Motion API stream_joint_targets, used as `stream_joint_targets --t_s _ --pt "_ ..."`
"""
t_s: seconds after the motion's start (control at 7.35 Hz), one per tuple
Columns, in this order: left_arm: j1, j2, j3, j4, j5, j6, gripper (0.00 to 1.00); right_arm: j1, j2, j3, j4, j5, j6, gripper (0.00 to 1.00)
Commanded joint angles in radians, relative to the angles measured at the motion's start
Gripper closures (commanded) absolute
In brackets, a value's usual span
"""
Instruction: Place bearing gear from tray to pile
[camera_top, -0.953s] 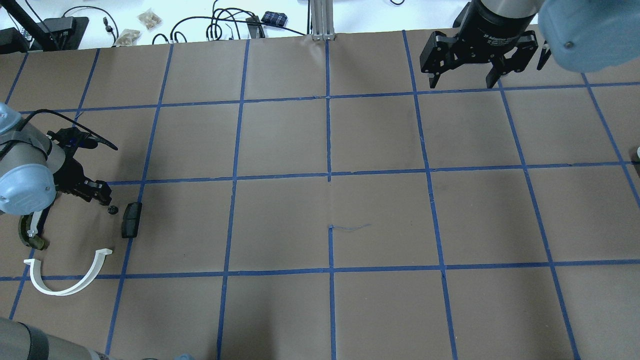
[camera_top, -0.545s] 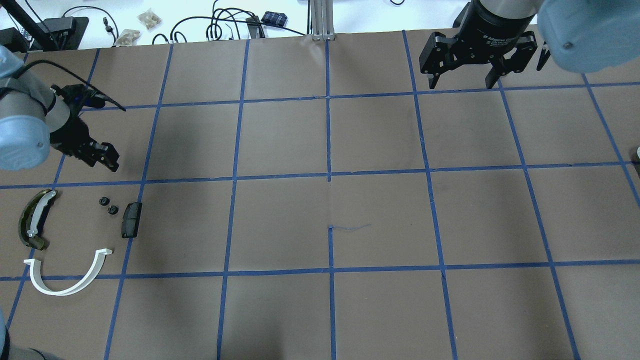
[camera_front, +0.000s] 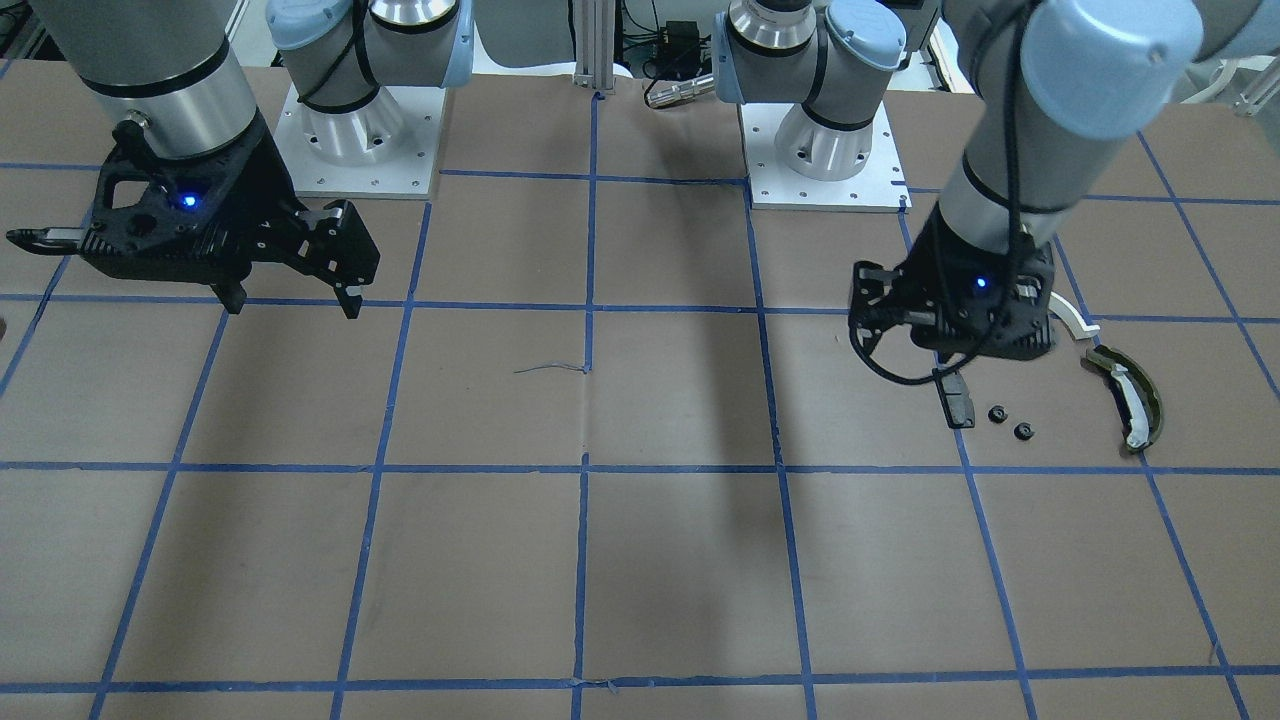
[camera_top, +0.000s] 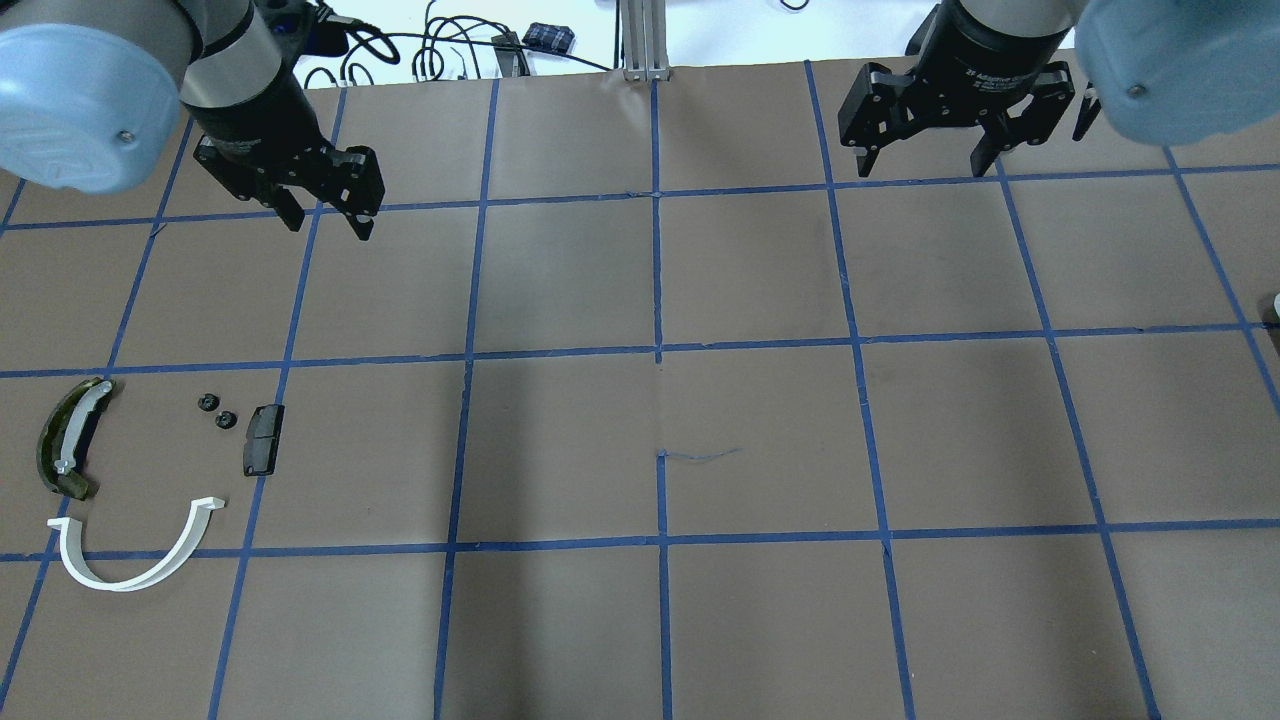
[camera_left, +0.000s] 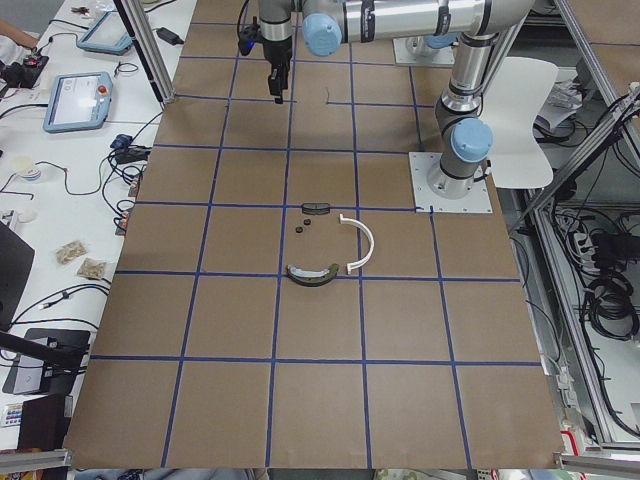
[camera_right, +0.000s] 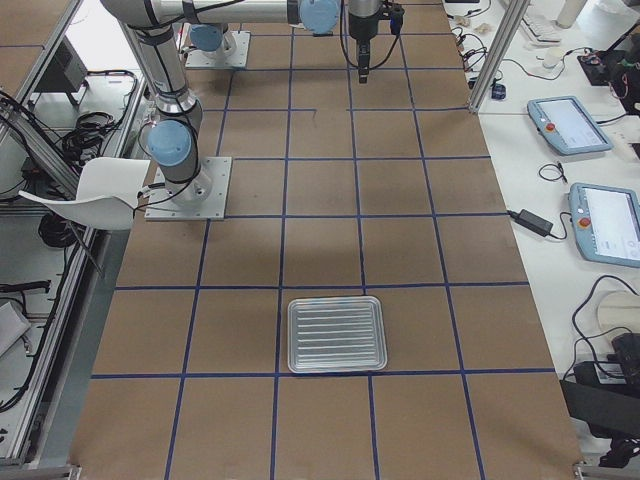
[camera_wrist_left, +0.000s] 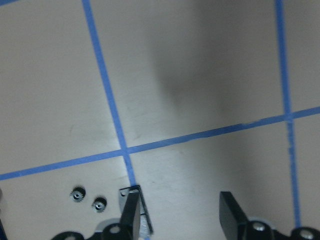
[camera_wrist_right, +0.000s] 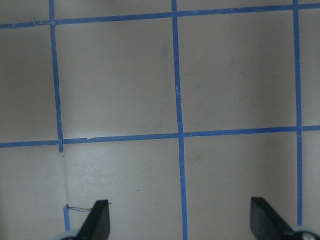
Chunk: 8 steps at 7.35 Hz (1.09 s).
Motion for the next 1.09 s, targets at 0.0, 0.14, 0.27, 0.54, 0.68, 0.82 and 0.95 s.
stream_joint_targets --t_s 0.0,0.14,0.27,0.54,0.68,0.82,0.95 --pt "-0.063 0.058 0.009 -0.048 -0.014 -0.119 0.20 0.000 0.000 0.001 0.001 0.001 0.000 0.00" --pt "-0.063 0.069 0.003 -0.046 -0.014 -0.119 0.20 0.000 0.001 0.001 0.001 -0.001 0.000 0.00" --pt "-0.063 0.072 0.003 -0.039 -0.017 -0.116 0.19 0.000 0.003 0.004 0.001 -0.002 0.000 0.00" --pt "-0.051 0.095 -0.001 -0.054 -0.078 -0.116 0.18 0.000 0.003 0.002 0.001 -0.008 -0.002 0.00" --pt "-0.033 0.101 0.000 -0.080 -0.077 -0.101 0.16 0.000 0.004 0.002 0.002 -0.011 -0.005 0.00" --pt "0.011 0.103 0.000 -0.082 -0.084 -0.060 0.15 0.000 0.004 0.002 0.001 -0.011 -0.005 0.00" --pt "0.016 0.107 0.000 -0.089 -0.078 -0.062 0.15 0.000 0.004 0.002 0.001 -0.010 -0.005 0.00"
